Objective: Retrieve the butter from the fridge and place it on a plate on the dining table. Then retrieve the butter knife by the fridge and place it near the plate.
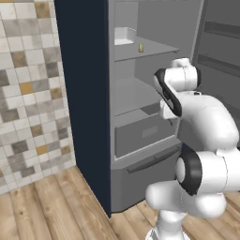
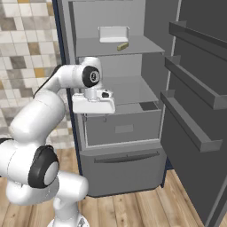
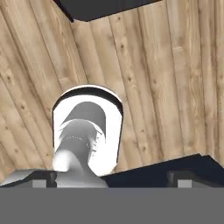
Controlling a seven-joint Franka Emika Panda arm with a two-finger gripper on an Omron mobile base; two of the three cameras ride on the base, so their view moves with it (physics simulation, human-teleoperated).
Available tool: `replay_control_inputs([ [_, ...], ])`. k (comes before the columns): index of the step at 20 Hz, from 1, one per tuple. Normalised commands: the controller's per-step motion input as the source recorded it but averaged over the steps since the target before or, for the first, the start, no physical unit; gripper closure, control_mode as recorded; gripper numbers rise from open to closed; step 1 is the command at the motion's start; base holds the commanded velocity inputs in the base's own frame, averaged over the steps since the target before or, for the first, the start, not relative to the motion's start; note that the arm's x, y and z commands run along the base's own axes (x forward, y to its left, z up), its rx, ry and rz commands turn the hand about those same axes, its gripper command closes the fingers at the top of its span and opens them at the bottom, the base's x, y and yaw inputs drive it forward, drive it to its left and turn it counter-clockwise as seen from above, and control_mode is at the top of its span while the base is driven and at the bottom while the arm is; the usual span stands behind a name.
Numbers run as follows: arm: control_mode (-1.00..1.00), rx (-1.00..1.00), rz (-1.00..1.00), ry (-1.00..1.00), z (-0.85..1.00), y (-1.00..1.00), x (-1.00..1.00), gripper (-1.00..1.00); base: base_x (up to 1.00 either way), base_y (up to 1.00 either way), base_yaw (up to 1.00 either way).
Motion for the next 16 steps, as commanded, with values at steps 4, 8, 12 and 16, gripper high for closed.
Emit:
replay_control_inputs([
  [4,-1.0,0.15,-0.35,-0.52,0.0,0.68,-0.32,-1.0,0.0,0.0,0.0],
  [8,-1.0,0.0,-0.26,-0.31,0.0,0.75,-0.29,-1.0,0.0,0.0,0.0],
  [12,-1.0,-0.08,-0.19,-0.12,0.0,0.64,-0.23,-1.0,0.0,0.0,0.0],
  [16,-1.0,-0.09,-0.03,0.0,-0.03,0.12,-0.33,-1.0,0.0,0.0,0.0],
])
